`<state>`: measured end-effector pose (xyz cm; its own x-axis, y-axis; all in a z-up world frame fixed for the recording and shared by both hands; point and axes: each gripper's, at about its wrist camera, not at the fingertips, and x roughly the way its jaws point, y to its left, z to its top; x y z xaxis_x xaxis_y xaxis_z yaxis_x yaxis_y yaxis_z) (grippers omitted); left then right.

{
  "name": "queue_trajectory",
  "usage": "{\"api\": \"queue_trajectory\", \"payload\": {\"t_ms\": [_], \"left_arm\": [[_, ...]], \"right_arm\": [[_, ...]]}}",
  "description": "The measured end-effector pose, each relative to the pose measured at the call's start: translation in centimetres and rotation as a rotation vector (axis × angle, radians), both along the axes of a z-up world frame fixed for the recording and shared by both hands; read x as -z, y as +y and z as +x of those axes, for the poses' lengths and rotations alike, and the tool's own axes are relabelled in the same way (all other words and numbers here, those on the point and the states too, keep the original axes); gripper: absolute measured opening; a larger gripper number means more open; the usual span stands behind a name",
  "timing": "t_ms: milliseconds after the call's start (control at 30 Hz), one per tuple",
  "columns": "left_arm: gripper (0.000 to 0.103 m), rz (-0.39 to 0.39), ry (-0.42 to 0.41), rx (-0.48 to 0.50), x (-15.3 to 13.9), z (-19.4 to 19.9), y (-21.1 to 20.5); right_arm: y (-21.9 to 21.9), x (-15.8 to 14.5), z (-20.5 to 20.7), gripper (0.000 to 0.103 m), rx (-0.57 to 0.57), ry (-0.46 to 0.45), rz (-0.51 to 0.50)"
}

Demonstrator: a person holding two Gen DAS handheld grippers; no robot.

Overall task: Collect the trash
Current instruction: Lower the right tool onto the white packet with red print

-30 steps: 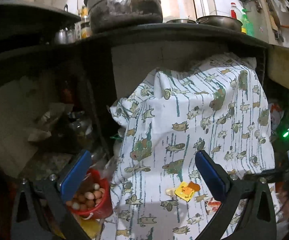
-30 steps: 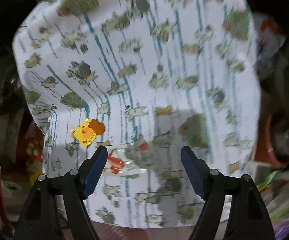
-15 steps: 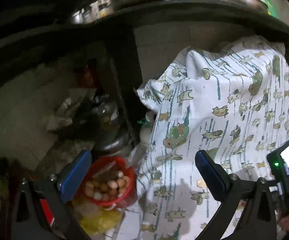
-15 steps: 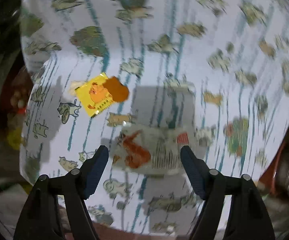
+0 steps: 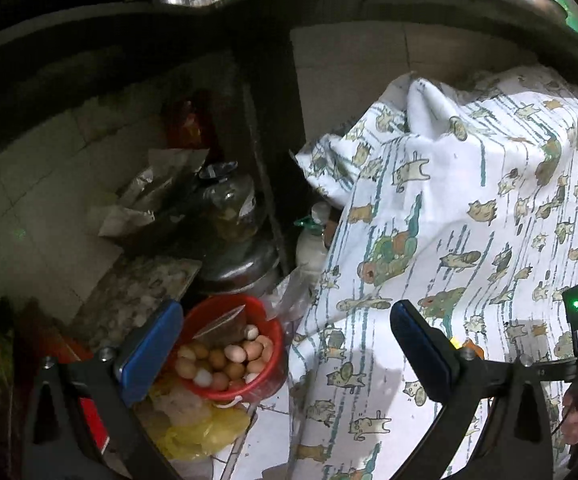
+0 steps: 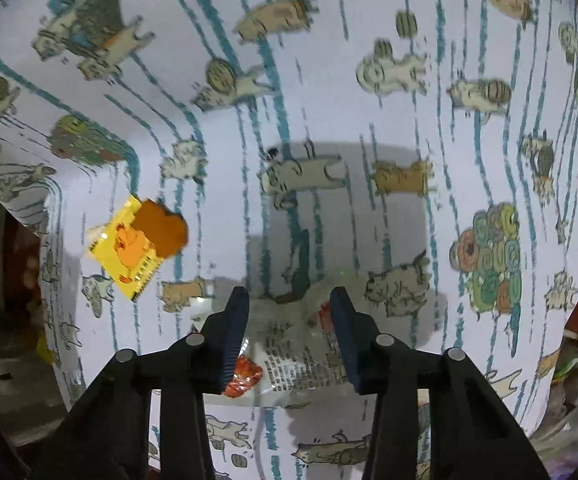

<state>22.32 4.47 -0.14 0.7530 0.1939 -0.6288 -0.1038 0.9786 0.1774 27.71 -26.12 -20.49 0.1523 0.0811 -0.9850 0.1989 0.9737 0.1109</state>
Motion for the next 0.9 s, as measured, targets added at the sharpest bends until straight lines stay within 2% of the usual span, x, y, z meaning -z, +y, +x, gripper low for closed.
{"api": "queue_trajectory", "payload": {"t_ms": [133, 233, 367, 433, 533, 600, 633, 700, 733, 833, 900], "left_arm": [[0.103, -0.019, 0.026, 0.01, 0.2, 0.3, 0.2], [0.103, -0.048, 0.037, 0.035, -0.2, 0.2, 0.4], [0.103, -0.021, 0.023, 0.029, -0.5, 0.1, 0.3], [0.103, -0.056, 0.044, 0.038, -0.4, 0.3, 0.6], [0.103, -0.134, 0.074, 0.047, -0.1, 0.6, 1.2], [0.103, -0.152, 0.082, 0.045, 0.0, 0.7, 1.3], [0.103, -0.154, 0.084, 0.04, 0.1, 0.7, 1.3], [0.103, -0.152, 0.088, 0.041, 0.1, 0.7, 1.2], [0.103, -0.147, 0.087, 0.041, 0.2, 0.6, 1.1], [0.103, -0.121, 0.087, 0.045, 0.4, 0.5, 0.7], [0.103, -0.104, 0.091, 0.052, 0.5, 0.3, 0.4]], "right_arm": [[0.2, 0.8, -0.6, 0.042, 0.056, 0.04, -0.011], [0.1, 1.1, -1.9, 0.041, 0.087, 0.092, 0.04], [0.3, 1.8, -4.5, 0.041, 0.083, 0.171, 0.11], [1.3, 2.3, -5.8, 0.041, 0.051, 0.211, 0.167], [4.4, 2.6, -7.4, 0.041, -0.118, 0.255, 0.226], [7.1, 1.5, -8.2, 0.045, -0.268, 0.183, 0.154], [8.1, 0.9, -8.5, 0.057, -0.317, 0.138, 0.096], [10.1, -0.6, -9.5, 0.073, -0.417, 0.024, -0.022], [11.1, -1.0, -10.0, 0.075, -0.466, 0.001, -0.05], [14.0, -0.6, -11.4, 0.078, -0.68, 0.061, -0.062], [15.3, 0.5, -13.0, 0.078, -0.789, 0.086, -0.141]]}}
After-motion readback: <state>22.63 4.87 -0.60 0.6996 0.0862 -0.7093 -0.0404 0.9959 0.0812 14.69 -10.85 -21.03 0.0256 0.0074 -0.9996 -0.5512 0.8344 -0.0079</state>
